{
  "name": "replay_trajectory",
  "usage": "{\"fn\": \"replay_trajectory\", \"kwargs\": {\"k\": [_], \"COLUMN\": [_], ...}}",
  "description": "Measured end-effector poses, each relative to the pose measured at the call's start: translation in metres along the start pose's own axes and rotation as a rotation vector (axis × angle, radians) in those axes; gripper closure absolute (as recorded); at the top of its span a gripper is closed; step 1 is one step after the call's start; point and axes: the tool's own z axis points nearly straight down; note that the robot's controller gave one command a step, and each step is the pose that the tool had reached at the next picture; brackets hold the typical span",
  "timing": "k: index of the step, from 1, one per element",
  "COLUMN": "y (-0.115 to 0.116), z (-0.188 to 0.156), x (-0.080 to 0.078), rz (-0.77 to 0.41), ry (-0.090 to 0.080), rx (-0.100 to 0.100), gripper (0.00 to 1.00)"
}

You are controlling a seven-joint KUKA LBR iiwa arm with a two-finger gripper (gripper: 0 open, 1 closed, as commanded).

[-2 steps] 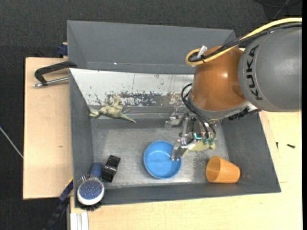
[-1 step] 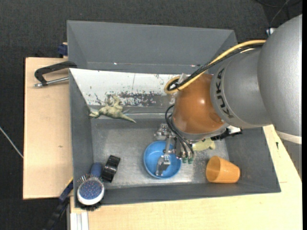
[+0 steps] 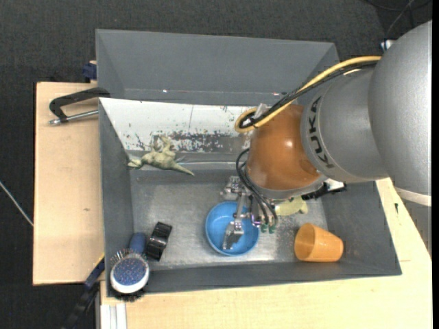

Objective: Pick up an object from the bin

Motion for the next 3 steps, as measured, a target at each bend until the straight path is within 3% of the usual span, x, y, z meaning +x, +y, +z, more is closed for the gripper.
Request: {"fn": "replay_trajectory", "kwargs": {"k": [3], "y": [0.0015], "z": [-0.0027], "x": [-0.0026], "rz": [0.002], "ry": [0.000], "rx": [-0.001], "gripper": [0.00]}}
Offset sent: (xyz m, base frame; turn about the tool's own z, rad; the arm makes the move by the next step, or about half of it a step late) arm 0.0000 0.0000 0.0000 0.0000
